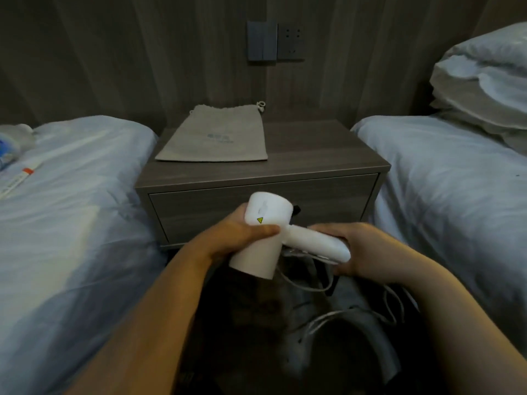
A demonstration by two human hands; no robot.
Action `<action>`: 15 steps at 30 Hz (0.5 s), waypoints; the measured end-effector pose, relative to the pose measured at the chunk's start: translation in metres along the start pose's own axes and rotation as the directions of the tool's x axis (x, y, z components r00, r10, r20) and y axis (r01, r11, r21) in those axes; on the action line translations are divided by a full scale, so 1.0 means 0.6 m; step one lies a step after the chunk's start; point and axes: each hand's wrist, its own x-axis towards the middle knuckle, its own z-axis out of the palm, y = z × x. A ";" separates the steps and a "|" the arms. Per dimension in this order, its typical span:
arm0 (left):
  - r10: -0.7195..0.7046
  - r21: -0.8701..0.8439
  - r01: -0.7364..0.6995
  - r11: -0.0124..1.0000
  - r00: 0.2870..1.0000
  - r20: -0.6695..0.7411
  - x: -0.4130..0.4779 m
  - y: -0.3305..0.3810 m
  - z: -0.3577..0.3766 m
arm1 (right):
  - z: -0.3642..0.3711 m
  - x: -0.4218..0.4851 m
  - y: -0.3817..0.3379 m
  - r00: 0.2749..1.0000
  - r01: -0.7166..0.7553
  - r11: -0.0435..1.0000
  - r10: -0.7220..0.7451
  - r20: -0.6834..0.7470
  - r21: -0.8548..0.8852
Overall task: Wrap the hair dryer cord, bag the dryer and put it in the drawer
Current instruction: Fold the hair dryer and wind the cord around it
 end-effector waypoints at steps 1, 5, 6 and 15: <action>0.012 0.004 -0.012 1.000 0.999 -0.035 -0.001 0.000 0.005 | 0.005 0.004 0.001 1.000 -0.023 1.000 0.023 0.017 0.010; 0.158 0.040 -0.153 0.987 0.961 -0.225 -0.002 0.007 0.016 | 0.005 0.016 0.012 0.995 -0.099 0.988 0.097 0.027 0.118; 0.197 0.050 -0.191 0.980 0.948 -0.249 -0.002 0.009 0.019 | 0.003 0.019 0.015 0.993 -0.121 0.986 0.118 0.032 0.116; 0.316 0.048 -0.319 0.946 0.884 -0.346 0.007 0.016 0.029 | -0.013 0.053 0.020 0.980 -0.188 0.973 0.195 -0.037 0.132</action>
